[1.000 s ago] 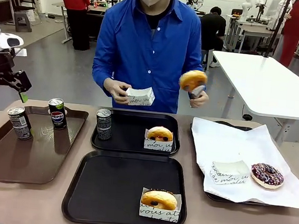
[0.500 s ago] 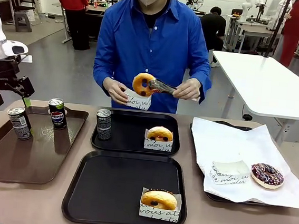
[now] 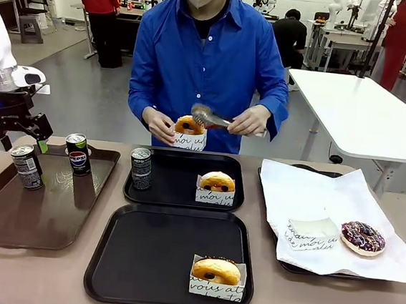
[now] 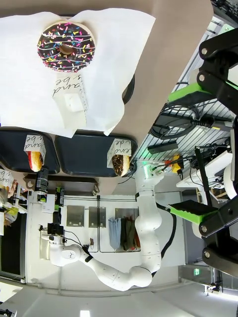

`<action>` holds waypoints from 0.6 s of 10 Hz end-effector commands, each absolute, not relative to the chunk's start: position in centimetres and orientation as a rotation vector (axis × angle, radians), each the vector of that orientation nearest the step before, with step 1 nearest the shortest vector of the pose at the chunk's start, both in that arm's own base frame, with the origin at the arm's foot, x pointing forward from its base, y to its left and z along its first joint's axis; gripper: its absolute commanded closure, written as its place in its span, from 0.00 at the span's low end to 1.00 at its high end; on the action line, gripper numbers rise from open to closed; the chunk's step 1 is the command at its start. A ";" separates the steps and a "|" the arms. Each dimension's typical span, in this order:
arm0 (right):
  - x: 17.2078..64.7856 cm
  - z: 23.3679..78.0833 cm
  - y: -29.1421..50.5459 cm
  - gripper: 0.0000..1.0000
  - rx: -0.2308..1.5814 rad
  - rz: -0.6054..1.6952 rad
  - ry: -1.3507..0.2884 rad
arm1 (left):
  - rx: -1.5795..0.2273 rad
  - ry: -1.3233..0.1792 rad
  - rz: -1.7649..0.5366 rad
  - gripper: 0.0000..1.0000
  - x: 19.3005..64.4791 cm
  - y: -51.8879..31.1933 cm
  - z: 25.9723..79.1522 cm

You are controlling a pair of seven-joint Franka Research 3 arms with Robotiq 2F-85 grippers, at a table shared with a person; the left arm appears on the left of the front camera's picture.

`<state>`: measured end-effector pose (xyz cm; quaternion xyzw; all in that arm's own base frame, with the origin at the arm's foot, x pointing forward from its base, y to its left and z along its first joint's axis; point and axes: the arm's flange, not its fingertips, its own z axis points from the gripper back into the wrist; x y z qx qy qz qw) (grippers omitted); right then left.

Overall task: Set up donuts and drinks on trays.
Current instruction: Pick up one Pepsi coke from the Handle tray and place it on the Flat Tray without a Pepsi coke.

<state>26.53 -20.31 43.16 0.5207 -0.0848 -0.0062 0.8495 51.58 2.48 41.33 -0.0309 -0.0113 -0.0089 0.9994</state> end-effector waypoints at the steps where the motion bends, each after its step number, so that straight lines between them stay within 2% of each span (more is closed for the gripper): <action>1: 26.6 43.1 -20.4 0.00 1.112 -0.002 -0.191 | -0.049 -0.038 0.002 0.00 51.1 2.1 40.3; 6: 26.6 43.1 -20.4 0.00 1.112 -0.002 -0.191 | -0.029 -0.017 0.001 0.00 50.7 2.2 39.2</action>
